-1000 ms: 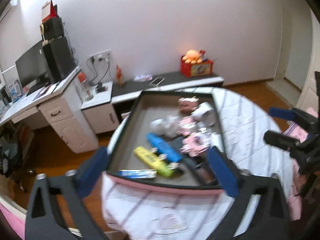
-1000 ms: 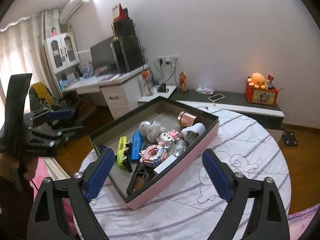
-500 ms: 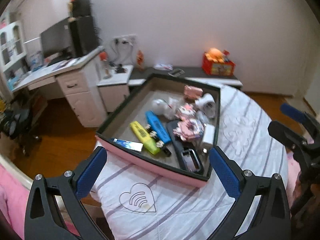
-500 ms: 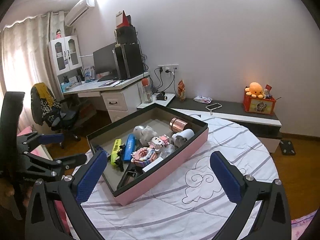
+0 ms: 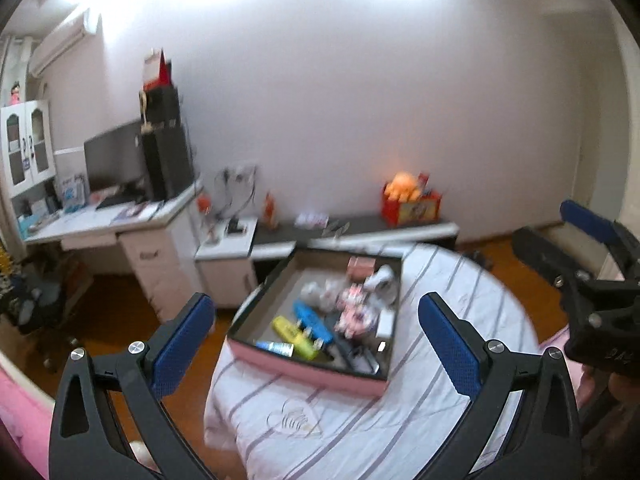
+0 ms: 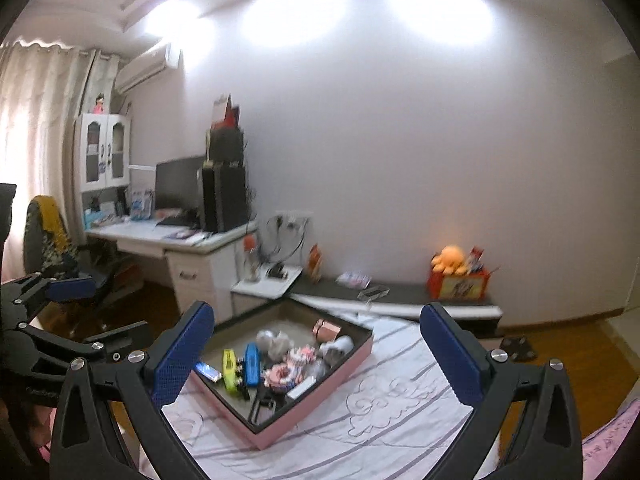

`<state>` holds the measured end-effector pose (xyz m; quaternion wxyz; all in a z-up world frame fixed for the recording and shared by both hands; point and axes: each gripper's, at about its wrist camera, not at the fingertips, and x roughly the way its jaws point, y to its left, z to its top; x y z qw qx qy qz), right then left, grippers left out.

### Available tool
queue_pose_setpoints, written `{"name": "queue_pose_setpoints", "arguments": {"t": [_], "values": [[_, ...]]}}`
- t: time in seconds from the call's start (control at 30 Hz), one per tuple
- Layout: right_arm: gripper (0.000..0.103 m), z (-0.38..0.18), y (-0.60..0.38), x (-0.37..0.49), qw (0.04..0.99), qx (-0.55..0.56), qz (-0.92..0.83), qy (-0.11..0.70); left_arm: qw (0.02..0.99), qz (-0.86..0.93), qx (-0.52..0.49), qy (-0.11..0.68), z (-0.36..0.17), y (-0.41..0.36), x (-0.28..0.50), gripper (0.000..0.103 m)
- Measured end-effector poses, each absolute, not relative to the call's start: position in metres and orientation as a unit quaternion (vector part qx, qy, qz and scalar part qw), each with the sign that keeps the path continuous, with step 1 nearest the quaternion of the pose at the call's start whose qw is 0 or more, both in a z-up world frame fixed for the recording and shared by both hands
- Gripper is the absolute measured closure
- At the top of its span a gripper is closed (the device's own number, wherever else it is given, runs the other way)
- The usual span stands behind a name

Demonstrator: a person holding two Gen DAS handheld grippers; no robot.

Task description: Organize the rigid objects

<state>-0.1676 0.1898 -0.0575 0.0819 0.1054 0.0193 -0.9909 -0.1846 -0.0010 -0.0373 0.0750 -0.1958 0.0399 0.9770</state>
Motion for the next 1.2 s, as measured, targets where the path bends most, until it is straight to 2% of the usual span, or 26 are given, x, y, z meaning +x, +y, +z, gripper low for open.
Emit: {"name": "queue_pose_setpoints", "arguments": {"t": [0.27,0.73,1.2], "values": [[0.0,-0.028,0.152,-0.109,0.012,0.036,-0.998,0.054,0.083,0.989,-0.119,0.018,-0.011,-0.031,-0.144,0.0],[0.0,-0.009,0.144,-0.058,0.0,-0.005,-0.996,0.088,0.087,0.994,-0.066,0.003,0.014,-0.017,-0.098,0.0],[0.0,-0.005,0.182,-0.041,0.033,-0.026,-0.999,0.032,0.038,0.997,-0.047,0.04,0.027,0.018,-0.068,0.0]]}}
